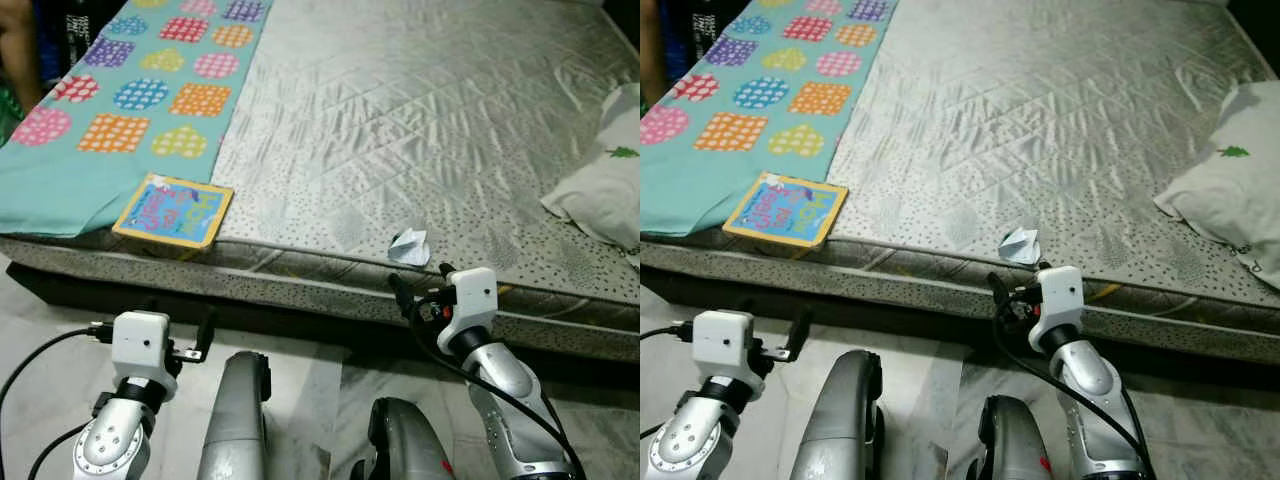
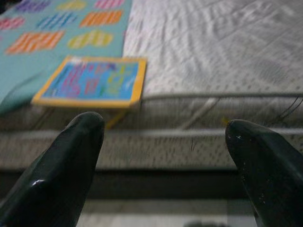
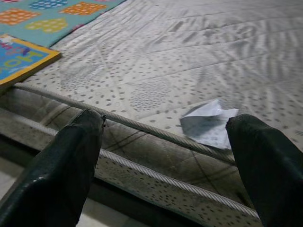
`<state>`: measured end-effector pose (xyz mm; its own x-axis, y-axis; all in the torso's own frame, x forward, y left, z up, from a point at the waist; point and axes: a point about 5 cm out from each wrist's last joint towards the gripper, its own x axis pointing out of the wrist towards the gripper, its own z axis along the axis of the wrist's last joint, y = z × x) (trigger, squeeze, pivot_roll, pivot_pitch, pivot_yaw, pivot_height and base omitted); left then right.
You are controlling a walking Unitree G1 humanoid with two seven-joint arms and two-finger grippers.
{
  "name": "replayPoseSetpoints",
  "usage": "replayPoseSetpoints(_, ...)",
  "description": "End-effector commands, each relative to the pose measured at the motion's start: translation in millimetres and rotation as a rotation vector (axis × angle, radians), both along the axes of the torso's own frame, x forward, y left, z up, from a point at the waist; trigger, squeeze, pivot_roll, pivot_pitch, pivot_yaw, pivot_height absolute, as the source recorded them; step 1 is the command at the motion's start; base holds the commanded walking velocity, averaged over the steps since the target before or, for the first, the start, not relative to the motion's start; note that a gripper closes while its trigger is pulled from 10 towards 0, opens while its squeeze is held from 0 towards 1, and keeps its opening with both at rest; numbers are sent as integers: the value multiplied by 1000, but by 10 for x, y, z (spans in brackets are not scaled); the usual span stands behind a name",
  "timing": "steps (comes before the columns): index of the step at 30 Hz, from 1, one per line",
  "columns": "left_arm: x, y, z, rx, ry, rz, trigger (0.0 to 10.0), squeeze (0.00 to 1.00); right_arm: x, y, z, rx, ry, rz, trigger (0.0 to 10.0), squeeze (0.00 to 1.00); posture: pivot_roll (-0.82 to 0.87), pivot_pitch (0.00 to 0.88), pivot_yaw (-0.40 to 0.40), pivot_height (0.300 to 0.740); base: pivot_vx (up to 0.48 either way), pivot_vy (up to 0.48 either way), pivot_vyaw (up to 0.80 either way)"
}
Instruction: Clean up the room
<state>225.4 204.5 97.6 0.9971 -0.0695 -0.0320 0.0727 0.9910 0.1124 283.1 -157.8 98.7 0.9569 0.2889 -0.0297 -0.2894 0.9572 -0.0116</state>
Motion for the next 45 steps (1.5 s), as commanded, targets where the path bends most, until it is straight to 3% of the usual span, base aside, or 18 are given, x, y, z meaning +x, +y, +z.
replayPoseSetpoints(1,-14,-40,9,-8,-1,-18,10000,0,-17,-55,-16,-11,8,-9,10000,0,78,256,-51,608,0,0,0)
replayPoseSetpoints(19,7,-33,8,-9,1,-23,10000,0,-4,-23,-26,-16,12,7,10000,0,76,264,-48,594,0,0,0)
replayPoseSetpoints(26,23,-39,13,-10,-2,-24,10000,0,0,-16,-24,-19,11,10,10000,0,75,271,-47,552,0,0,0)
replayPoseSetpoints(35,25,-51,14,-18,-2,-33,10000,0,9,-15,-23,-30,10,11,10000,0,74,273,-51,552,0,0,0)
replayPoseSetpoints(41,27,-63,15,-14,-1,-41,10000,0,-11,34,-21,-97,-16,51,10000,0,74,272,-50,552,0,0,400)
replayPoseSetpoints(45,26,-69,18,-13,-3,-46,10000,0,-6,15,-30,-73,-6,39,10000,0,77,268,-51,552,0,0,200)
